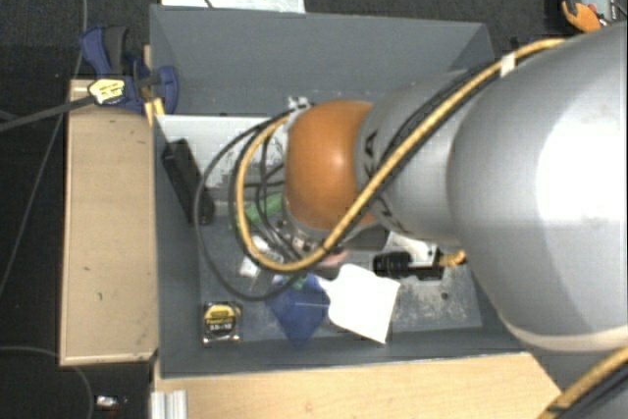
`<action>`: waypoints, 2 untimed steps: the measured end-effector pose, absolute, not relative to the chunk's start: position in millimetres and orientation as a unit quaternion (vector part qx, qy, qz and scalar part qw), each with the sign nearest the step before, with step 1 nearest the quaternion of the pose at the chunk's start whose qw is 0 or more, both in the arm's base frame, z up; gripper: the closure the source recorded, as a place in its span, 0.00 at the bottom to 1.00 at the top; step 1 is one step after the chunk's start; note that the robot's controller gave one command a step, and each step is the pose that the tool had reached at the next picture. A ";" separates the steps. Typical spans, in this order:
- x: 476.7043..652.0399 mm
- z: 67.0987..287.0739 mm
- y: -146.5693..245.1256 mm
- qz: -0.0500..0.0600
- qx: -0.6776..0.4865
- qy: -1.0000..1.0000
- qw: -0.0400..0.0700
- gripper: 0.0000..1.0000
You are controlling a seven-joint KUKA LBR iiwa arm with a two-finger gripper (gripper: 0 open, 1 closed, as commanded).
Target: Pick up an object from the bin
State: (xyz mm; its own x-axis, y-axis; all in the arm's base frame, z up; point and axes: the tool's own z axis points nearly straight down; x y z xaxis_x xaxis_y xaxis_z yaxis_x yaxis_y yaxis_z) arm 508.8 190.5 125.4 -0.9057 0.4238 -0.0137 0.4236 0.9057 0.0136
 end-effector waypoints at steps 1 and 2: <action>509.4 142.2 190.4 0.006 0.216 0.976 0.009 1.00; 509.1 158.6 190.1 0.005 0.216 0.976 0.008 1.00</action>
Offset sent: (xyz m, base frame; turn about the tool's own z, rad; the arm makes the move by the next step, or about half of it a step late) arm 0.0010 0.0001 0.0137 -0.0015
